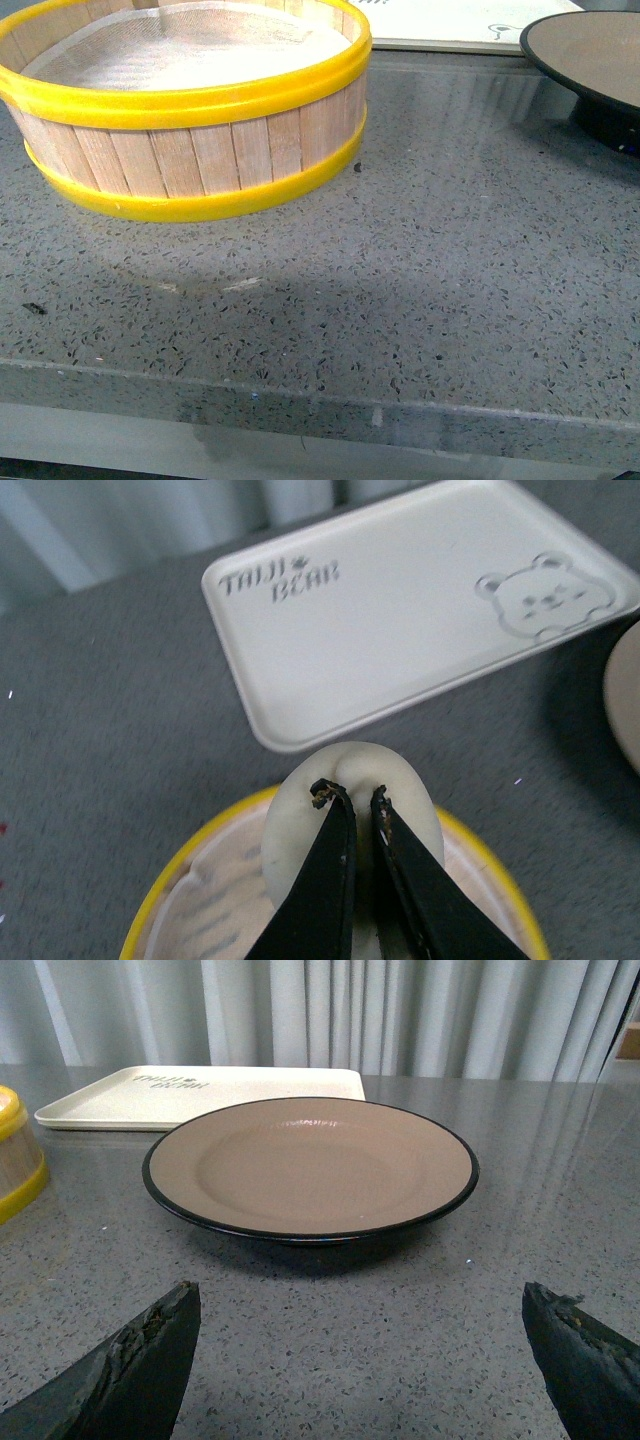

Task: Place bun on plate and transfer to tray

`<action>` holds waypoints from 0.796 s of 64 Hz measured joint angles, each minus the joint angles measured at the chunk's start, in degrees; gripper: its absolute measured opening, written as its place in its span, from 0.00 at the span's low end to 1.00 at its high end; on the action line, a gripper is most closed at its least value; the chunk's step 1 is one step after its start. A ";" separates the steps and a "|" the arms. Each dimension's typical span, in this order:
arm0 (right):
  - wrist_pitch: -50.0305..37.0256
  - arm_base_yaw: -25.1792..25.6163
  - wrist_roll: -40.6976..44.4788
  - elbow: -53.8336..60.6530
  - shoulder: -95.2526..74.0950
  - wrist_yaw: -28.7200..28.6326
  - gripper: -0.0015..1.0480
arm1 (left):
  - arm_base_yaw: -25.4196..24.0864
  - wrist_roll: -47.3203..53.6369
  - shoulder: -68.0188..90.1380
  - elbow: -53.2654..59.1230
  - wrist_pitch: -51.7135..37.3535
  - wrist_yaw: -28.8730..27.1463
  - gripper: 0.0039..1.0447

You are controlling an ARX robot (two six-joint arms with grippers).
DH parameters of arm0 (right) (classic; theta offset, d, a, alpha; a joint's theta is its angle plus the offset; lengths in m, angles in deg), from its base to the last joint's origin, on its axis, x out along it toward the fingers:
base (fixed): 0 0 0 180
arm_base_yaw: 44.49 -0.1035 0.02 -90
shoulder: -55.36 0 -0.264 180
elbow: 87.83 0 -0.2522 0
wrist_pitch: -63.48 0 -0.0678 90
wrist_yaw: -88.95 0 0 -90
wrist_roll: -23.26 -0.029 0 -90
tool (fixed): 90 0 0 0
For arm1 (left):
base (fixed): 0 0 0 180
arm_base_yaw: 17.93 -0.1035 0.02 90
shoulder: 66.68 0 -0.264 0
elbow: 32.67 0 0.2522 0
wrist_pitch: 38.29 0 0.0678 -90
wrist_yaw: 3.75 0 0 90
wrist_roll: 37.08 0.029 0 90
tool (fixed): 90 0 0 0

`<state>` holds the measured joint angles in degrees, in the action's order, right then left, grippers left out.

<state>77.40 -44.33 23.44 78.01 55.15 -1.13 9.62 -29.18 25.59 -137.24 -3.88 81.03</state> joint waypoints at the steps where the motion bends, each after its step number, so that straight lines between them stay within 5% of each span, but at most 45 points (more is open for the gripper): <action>1: 0.00 0.00 0.00 0.00 0.00 0.00 0.91 | 0.85 0.13 0.74 -1.49 0.20 0.04 0.03; 22: 0.00 0.00 0.00 0.00 0.00 0.00 0.91 | 13.00 1.29 16.87 -20.65 1.86 1.20 0.03; 51: 0.00 0.00 0.00 0.00 0.00 0.00 0.91 | 15.80 2.10 30.82 -33.40 5.77 5.84 0.03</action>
<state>77.40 -44.33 23.44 78.01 55.15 -1.13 25.42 -27.08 56.41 -170.63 1.89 86.87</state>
